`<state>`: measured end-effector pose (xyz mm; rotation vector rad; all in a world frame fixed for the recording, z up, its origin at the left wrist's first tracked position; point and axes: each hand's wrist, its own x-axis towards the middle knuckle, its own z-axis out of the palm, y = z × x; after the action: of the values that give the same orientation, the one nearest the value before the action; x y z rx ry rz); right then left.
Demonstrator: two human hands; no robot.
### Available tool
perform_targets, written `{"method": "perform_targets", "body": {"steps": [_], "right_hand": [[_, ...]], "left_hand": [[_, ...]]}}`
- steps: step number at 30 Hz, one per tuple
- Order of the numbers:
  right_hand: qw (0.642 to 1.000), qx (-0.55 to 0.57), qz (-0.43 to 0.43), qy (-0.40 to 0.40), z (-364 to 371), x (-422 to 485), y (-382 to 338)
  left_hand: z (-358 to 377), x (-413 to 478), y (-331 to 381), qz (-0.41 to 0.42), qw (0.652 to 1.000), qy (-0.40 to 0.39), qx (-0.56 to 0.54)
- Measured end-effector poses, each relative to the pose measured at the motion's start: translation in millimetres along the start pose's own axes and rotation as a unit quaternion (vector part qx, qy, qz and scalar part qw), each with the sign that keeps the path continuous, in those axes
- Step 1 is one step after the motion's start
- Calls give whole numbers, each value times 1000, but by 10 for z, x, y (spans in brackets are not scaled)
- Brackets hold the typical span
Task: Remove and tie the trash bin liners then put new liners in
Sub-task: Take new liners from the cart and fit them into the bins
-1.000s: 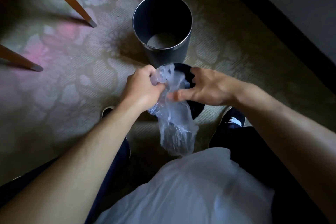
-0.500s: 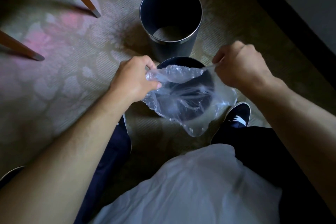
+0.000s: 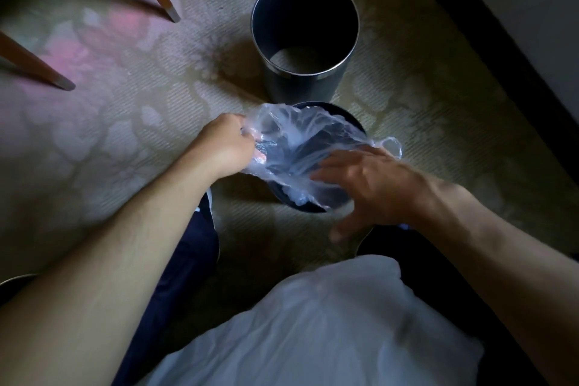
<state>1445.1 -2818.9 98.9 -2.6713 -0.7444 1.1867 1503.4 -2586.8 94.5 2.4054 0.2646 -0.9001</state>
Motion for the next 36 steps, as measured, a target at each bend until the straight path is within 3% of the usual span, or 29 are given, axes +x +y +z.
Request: {"method": "perform_targets", "body": {"steps": [5, 6, 7, 8, 9, 10, 11, 13, 19, 25, 27, 31, 34, 36], "right_hand": [[986, 24, 25, 163, 4, 111, 69], [985, 26, 19, 170, -17, 113, 52], [984, 32, 13, 174, -18, 119, 48], [983, 38, 9, 177, -16, 123, 47], [984, 38, 5, 176, -4, 130, 45], [984, 31, 5, 175, 15, 127, 44], [984, 19, 8, 174, 30, 125, 53], [987, 11, 7, 161, 29, 121, 75], [993, 16, -21, 113, 67, 116, 86], [997, 2, -11, 72, 255, 42, 113], [999, 16, 11, 30, 308, 28, 141], [999, 17, 19, -44, 362, -9, 124], [995, 3, 36, -88, 450, -19, 89], [991, 54, 61, -102, 519, -30, 62]], "left_hand": [[-114, -162, 152, 2, 1000, 0, -20], [-144, -256, 217, 39, 998, 53, 18], [-160, -360, 275, 125, 979, 148, 65], [-145, -467, 331, 243, 935, 240, 93], [-99, -561, 377, 350, 892, 267, 99], [-9, -572, 359, 420, 871, 230, 108], [94, -553, 334, 447, 871, 161, 123], [309, -465, 209, 439, 881, 58, 169], [461, -342, -45, 367, 889, 2, 275], [556, -343, -134, 249, 883, -166, 362], [592, -344, -221, 244, 886, -189, 346], [715, -372, -311, 224, 929, -181, 234], [807, -366, -332, 233, 917, -164, 279], [879, -352, -375, 229, 903, -177, 317]]}}
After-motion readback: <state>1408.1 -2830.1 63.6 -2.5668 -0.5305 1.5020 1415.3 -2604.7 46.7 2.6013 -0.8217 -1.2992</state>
